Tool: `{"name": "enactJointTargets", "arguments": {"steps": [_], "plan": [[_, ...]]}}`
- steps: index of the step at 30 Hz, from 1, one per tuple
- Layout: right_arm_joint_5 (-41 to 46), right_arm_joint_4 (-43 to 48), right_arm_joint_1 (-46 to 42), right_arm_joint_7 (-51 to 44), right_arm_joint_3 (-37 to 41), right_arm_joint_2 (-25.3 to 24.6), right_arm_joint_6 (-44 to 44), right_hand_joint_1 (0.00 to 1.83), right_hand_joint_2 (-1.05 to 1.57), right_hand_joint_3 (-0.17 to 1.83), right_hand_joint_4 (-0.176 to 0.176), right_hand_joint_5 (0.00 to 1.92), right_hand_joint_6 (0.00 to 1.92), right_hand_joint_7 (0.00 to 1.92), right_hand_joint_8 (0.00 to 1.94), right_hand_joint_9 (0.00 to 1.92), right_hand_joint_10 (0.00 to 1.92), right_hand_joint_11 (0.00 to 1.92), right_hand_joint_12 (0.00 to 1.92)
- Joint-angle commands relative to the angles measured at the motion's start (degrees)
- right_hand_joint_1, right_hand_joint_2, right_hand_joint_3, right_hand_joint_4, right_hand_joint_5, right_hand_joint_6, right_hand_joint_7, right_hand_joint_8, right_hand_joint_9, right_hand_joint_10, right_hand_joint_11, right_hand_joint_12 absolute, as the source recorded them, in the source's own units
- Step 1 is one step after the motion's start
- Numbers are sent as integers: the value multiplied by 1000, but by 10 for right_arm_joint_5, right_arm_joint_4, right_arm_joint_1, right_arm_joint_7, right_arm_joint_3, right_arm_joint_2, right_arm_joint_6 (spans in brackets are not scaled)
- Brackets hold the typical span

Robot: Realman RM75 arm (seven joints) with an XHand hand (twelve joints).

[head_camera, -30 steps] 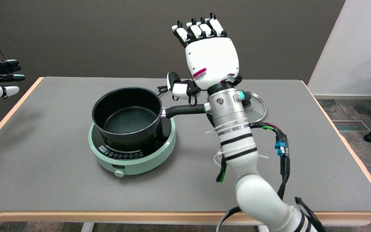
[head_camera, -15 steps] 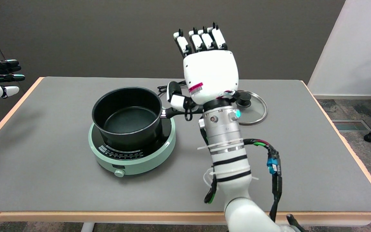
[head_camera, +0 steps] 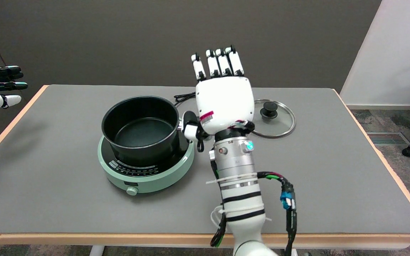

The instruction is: Pick up the soup pot.

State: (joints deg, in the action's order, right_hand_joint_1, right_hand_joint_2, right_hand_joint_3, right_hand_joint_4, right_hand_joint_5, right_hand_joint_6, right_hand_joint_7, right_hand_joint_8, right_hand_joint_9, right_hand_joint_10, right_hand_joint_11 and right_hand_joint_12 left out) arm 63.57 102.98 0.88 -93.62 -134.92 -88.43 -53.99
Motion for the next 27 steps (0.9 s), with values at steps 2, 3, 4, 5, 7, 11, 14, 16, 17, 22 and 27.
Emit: {"name": "enactJointTargets", "arguments": {"steps": [2,3,4,5,7,11,14,16,17,22,27], "plan": [[12,-72,-4,-68,-50,-56,-89,833,436,984,58,361,170,325,168,267,229,143,509],[17,-69,-4,-68,-48,-57,-87,835,435,984,58,360,170,323,167,265,229,142,509],[20,-67,-3,-68,-48,-57,-87,837,433,985,58,358,169,321,167,263,228,141,508],[24,-63,-2,-68,-48,-57,-84,838,432,986,59,357,168,318,166,261,228,140,507],[41,-55,0,-79,-48,-57,-76,841,430,988,60,356,168,315,166,259,227,137,505],[84,-46,-1,-129,-57,-61,-75,846,426,992,61,356,168,312,166,255,225,131,500],[89,-58,-3,-135,-59,-66,-77,848,423,987,57,360,165,315,160,236,237,84,470],[89,-65,-3,-135,-55,-67,-79,849,420,978,53,363,162,316,152,213,255,63,439],[90,-65,-3,-134,-52,-66,-79,850,419,978,52,363,162,316,152,204,253,59,430],[122,-47,8,-135,-39,-53,-58,850,421,979,47,354,165,302,152,173,252,45,404],[159,-49,26,-135,-35,-42,-53,860,411,975,44,347,163,286,150,152,244,29,381]]}}
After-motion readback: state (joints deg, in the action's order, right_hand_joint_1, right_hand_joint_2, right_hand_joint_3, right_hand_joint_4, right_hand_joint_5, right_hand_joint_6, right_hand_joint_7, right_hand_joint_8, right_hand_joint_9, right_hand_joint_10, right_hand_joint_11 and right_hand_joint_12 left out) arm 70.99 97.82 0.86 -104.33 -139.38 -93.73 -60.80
